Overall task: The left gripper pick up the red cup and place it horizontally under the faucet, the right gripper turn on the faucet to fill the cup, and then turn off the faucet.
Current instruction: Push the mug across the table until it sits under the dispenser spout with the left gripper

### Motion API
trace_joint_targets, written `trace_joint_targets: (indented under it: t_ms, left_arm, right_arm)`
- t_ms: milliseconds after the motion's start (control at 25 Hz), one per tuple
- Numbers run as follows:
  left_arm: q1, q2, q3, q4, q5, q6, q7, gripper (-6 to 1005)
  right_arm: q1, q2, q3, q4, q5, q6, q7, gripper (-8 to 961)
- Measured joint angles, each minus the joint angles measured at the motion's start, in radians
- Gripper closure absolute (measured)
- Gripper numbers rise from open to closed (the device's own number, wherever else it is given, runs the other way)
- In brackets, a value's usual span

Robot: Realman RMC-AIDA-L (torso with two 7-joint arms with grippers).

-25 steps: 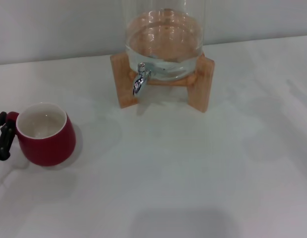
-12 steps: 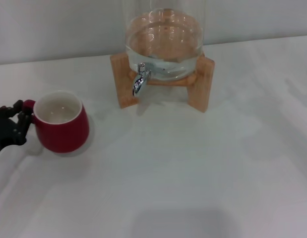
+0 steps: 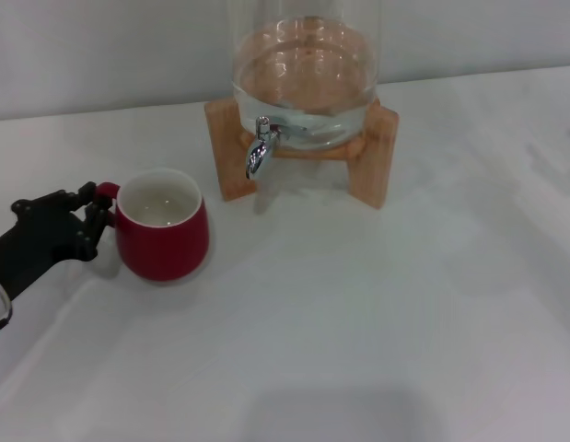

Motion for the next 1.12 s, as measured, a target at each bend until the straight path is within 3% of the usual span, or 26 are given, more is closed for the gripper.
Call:
trace_joint_targets:
  t_ms: [600, 1120]
  left_arm:
    - [-0.058, 0.001, 0.109, -0.019, 0.0, 0.048, -0.142, 838]
    - [-0.113, -0.002, 0.17, -0.027, 0.0, 0.107, -0.168, 839]
  right_arm:
    - [0.005, 0.0, -0.01, 0.0, 0.0, 0.002, 0.0, 157]
    - [0.006, 0.0, -0.011, 0.0, 0.0, 0.002, 0.0, 158]
